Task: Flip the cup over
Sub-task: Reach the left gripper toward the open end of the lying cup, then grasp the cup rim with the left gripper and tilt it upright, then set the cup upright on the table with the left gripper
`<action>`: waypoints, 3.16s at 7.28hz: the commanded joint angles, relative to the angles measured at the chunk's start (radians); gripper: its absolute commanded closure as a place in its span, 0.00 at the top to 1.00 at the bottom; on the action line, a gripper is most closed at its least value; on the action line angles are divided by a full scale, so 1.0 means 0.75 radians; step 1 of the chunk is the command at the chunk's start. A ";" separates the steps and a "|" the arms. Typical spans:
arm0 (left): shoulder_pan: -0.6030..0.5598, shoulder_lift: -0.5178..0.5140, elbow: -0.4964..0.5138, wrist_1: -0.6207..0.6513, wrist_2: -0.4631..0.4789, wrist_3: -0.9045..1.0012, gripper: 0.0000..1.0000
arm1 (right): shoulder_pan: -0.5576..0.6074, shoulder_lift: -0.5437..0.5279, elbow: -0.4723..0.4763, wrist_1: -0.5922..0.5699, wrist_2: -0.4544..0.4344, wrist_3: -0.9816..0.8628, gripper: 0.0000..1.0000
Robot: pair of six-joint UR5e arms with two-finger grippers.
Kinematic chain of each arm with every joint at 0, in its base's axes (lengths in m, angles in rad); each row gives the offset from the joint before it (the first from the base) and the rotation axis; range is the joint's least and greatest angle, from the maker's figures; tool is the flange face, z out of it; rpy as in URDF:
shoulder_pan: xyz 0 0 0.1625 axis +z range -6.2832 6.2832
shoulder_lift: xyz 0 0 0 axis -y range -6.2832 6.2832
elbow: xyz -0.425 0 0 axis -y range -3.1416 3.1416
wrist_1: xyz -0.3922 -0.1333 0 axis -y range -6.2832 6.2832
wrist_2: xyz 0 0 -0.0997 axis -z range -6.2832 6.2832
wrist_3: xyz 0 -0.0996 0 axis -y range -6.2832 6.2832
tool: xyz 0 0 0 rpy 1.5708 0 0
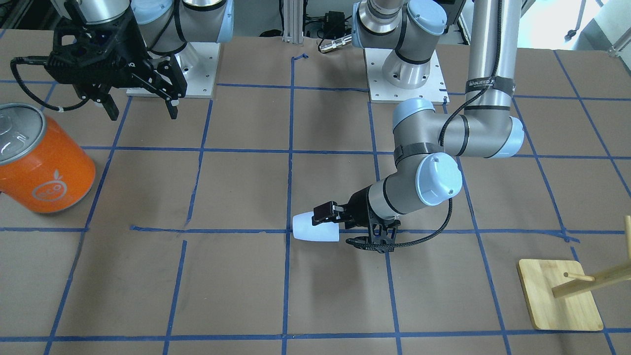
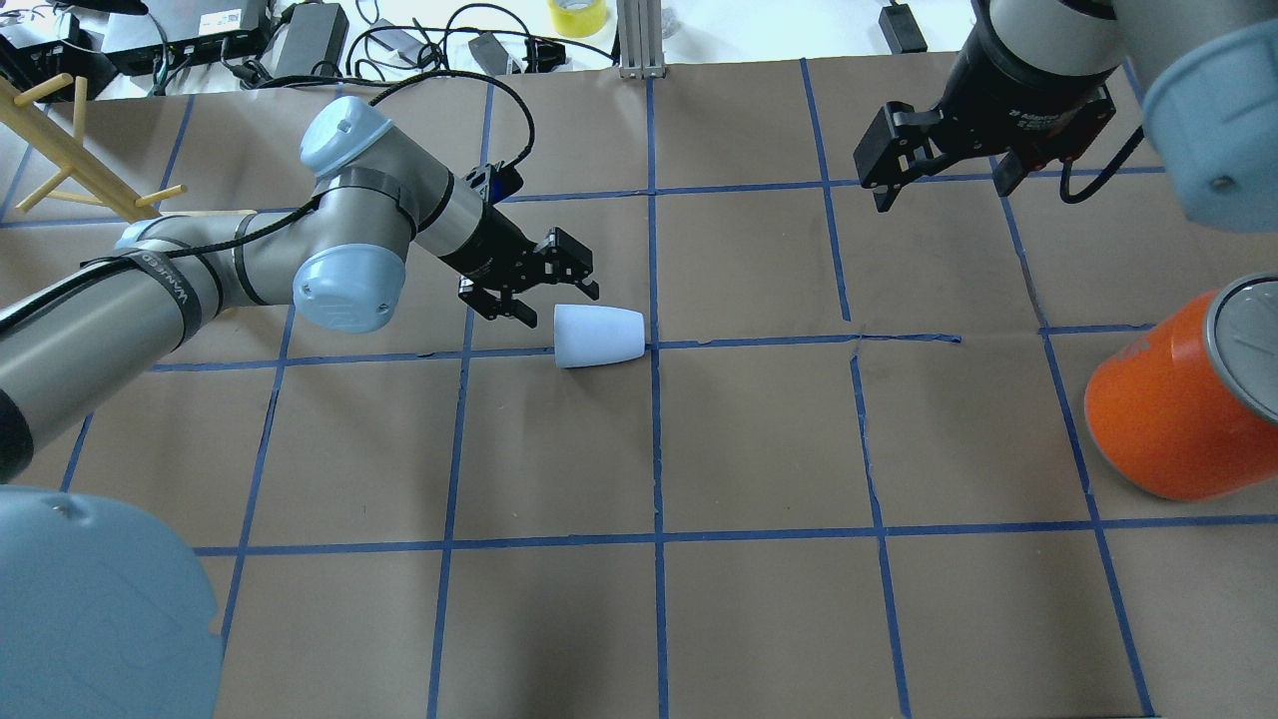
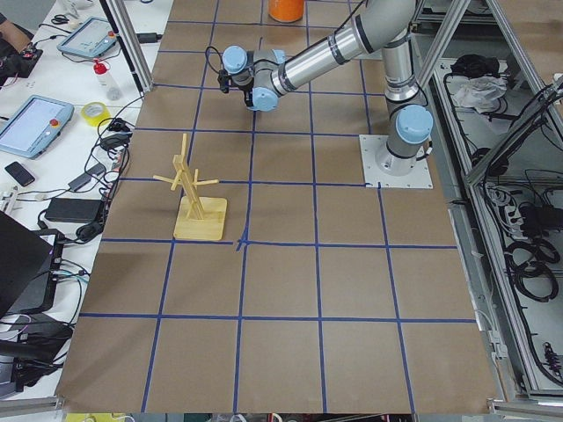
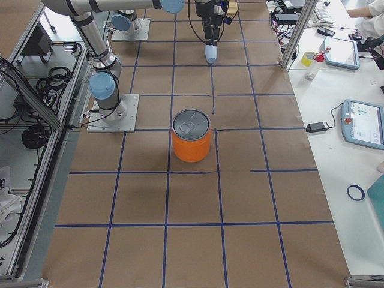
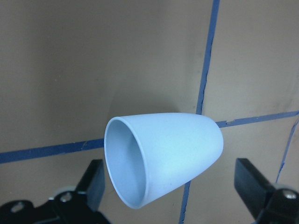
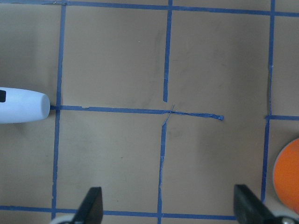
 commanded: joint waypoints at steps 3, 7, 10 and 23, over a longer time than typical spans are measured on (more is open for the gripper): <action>-0.025 -0.016 0.011 0.001 -0.003 -0.101 0.00 | -0.032 -0.006 0.002 0.016 0.009 0.051 1.00; -0.029 0.014 0.119 -0.015 0.113 -0.349 0.00 | -0.026 -0.006 0.002 0.014 0.009 0.044 1.00; -0.076 0.084 0.199 -0.009 0.398 -0.384 0.00 | -0.026 -0.008 0.004 0.018 -0.009 0.040 1.00; 0.149 -0.090 0.277 0.134 0.776 0.199 0.97 | -0.022 -0.008 0.008 0.022 -0.012 0.040 1.00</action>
